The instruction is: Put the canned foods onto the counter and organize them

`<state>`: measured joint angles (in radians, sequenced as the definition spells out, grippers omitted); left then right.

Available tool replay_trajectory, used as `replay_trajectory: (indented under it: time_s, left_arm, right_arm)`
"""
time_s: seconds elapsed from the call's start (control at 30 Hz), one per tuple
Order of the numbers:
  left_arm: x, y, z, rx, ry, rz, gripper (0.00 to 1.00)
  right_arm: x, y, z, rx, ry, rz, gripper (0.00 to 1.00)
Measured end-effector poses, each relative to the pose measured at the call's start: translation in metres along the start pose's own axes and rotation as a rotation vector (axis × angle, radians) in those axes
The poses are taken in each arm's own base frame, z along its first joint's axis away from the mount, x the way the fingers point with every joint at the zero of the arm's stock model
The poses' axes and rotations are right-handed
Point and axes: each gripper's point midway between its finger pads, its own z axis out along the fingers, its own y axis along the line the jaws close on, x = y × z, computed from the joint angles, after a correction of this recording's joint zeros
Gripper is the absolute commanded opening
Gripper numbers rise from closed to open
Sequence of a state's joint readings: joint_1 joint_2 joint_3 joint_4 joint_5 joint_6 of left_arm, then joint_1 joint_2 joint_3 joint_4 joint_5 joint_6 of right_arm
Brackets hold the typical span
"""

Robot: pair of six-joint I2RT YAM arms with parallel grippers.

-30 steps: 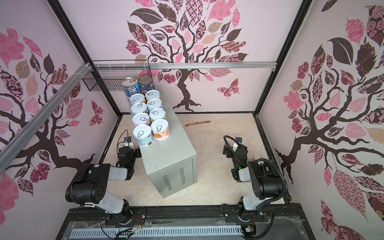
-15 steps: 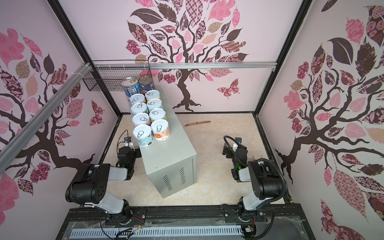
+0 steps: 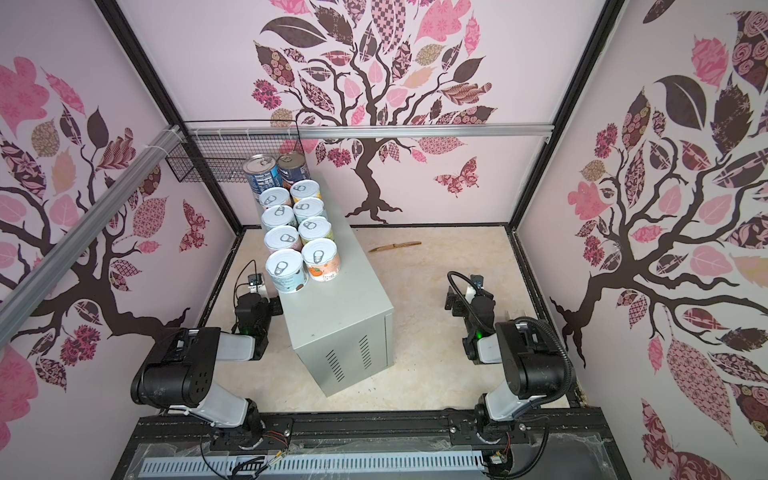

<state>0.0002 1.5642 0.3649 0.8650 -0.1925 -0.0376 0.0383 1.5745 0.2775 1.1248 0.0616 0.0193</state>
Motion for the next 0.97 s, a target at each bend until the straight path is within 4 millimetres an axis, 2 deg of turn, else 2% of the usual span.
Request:
replay_trajectory:
  time_s: [0.33,0.57,0.97]
  left_arm:
    - [0.0,0.0,0.0,0.0,0.0,0.0,0.98]
    - [0.0,0.0,0.0,0.0,0.0,0.0,0.98]
    - [0.0,0.0,0.0,0.0,0.0,0.0,0.98]
  right_arm:
    - [0.0,0.0011,0.0001,-0.022,0.001,0.007,1.0]
    - [-0.0021,-0.0052,-0.0007,-0.052,-0.006,0.039,1.0]
    - [-0.0077,0.0016,-0.0019,-0.072,-0.032,0.037,1.0]
